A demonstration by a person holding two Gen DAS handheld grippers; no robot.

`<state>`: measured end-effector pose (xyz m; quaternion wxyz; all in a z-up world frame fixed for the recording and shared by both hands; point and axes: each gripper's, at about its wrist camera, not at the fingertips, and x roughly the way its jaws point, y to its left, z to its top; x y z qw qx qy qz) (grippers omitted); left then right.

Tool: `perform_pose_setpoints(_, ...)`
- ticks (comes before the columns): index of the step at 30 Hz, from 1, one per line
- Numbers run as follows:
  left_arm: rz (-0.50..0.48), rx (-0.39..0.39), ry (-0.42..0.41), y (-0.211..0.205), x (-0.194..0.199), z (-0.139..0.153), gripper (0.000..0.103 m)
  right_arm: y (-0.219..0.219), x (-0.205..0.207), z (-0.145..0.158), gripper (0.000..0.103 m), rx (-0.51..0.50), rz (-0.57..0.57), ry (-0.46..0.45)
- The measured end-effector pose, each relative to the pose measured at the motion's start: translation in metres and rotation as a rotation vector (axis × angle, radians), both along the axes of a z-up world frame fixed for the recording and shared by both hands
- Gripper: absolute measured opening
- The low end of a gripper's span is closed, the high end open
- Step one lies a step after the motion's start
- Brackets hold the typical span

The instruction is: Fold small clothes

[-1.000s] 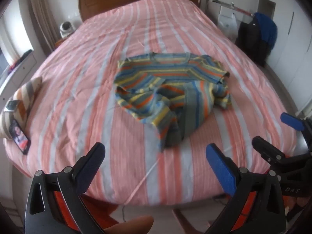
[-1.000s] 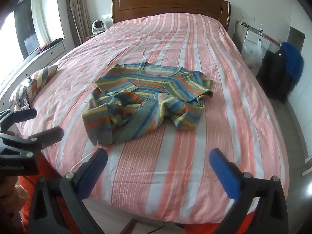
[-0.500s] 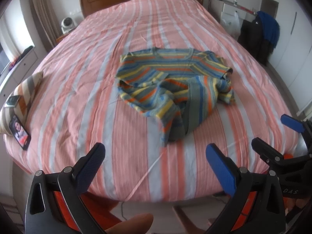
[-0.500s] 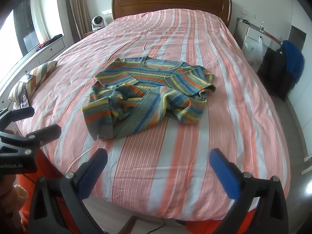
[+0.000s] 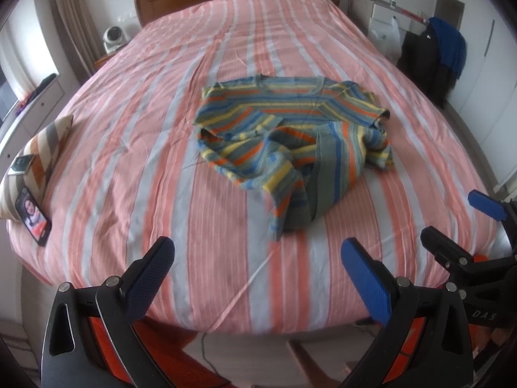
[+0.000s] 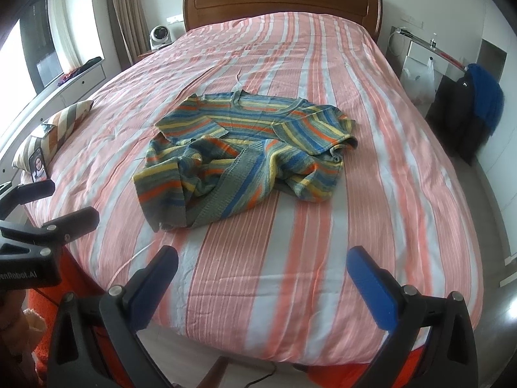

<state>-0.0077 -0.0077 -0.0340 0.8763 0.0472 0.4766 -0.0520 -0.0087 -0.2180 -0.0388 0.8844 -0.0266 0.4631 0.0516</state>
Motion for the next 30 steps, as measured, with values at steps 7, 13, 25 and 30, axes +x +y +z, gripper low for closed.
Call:
perform_pose_setpoints(7,0.001,-0.002,0.0,-0.0001,-0.0006,-0.0035,0.103,-0.0038,-0.0006,-0.0018,0.103,0.005,-0.012,0.005)
perform_pose_setpoints(13,0.002,0.0,0.0,0.0015,-0.0003,-0.0027,0.103,-0.0037,-0.0007,-0.0023,0.103,0.006,-0.01,0.007)
perform_pose_setpoints(25,-0.007,-0.005,0.008,-0.0015,-0.0031,-0.0011,0.103,-0.0023,-0.0008,-0.0032,0.103,0.004,-0.007,0.012)
perform_pose_setpoints(30,-0.007,-0.004,0.01,-0.0017,-0.0029,-0.0018,0.103,-0.0008,-0.0019,-0.0058,0.103,0.005,-0.006,0.016)
